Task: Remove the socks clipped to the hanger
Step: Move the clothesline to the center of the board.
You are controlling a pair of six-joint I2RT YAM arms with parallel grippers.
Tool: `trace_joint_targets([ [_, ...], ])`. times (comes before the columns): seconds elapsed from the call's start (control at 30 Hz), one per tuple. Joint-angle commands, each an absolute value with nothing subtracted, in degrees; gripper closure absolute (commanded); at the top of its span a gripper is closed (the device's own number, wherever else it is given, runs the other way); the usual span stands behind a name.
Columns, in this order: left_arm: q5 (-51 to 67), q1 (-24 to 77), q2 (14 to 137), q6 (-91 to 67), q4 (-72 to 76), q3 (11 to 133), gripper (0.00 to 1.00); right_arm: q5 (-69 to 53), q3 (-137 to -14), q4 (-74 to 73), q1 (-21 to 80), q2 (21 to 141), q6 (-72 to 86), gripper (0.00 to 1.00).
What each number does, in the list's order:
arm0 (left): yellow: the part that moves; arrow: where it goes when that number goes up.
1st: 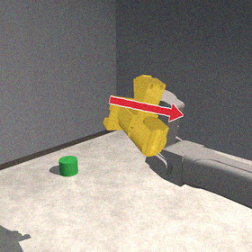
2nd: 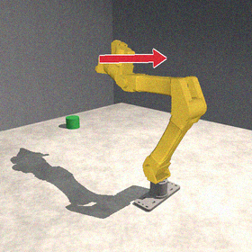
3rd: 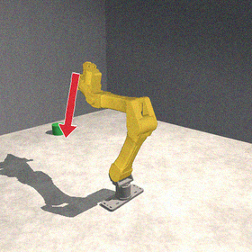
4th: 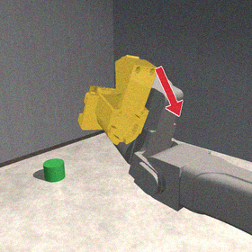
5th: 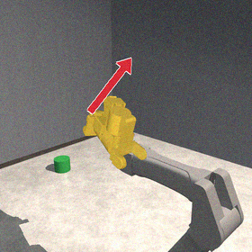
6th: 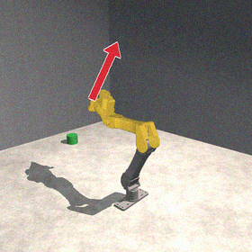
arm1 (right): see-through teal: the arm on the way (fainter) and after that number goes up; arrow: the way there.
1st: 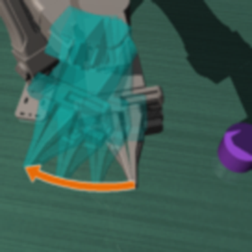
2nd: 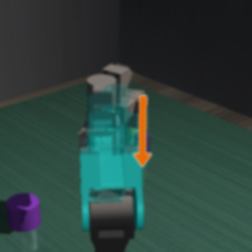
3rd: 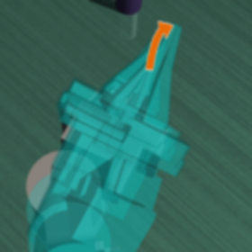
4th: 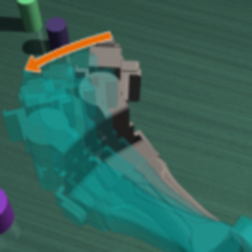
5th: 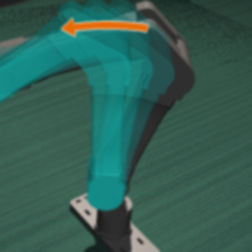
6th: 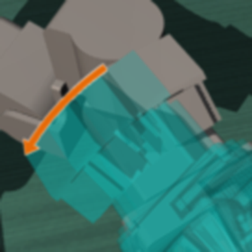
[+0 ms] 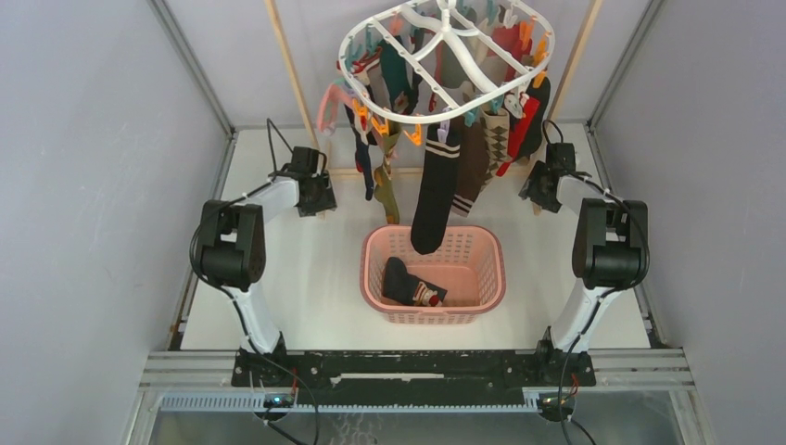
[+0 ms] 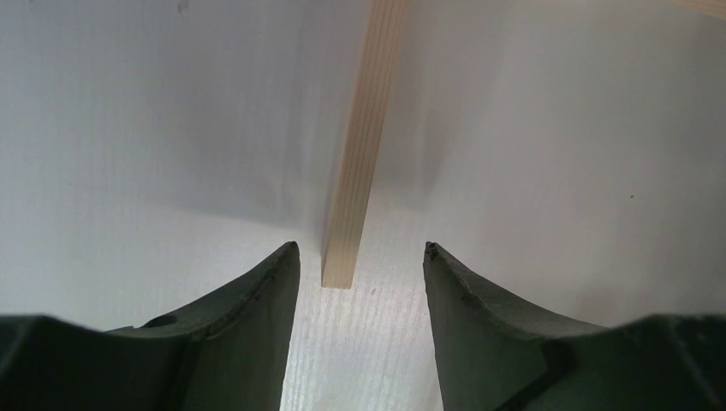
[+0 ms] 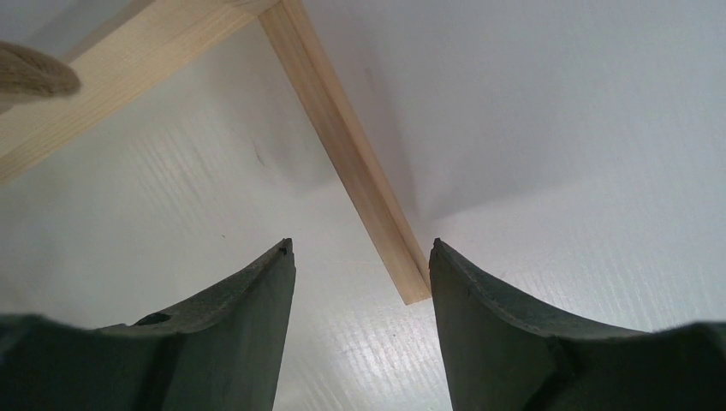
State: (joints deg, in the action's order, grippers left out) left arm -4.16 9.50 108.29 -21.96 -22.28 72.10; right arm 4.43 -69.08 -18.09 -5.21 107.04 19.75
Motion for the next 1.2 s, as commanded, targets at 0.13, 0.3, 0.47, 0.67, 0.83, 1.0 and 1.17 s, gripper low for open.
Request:
trace_joint_targets([
  [0.13, -3.21, 9.23, 110.41, -21.21, -23.70, 76.70, 0.49, 5.14, -71.42, -18.60, -5.27, 107.14, 18.40, 0.33],
  [0.3, -2.37, 8.79, 110.80, -21.40, -23.98, 76.68, 0.65, 5.08, -72.00, -19.02, -5.03, 107.71, 18.45, 0.34],
  [0.47, -2.02, 8.71, 109.53, -21.37, -24.66, 76.76, 0.78, 5.24, -72.33, -19.40, -4.88, 108.46, 18.71, 0.34],
  [0.67, -2.34, 8.71, 107.94, -21.44, -24.94, 76.14, 0.86, 5.97, -73.39, -20.31, -4.58, 108.63, 18.52, 0.36],
  [0.83, -2.90, 8.71, 107.09, -21.56, -25.03, 75.26, 0.92, 6.07, -73.56, -20.61, -4.74, 108.65, 18.34, 0.42],
  [1.0, -2.90, 8.76, 106.43, -21.97, -24.40, 73.44, 0.93, 6.17, -74.07, -21.81, -4.79, 110.08, 17.87, 0.44],
  [1.17, -2.69, 8.71, 105.61, -22.40, -23.69, 71.89, 0.94, 7.21, -75.97, -24.97, -4.72, 111.19, 17.01, 0.50],
])
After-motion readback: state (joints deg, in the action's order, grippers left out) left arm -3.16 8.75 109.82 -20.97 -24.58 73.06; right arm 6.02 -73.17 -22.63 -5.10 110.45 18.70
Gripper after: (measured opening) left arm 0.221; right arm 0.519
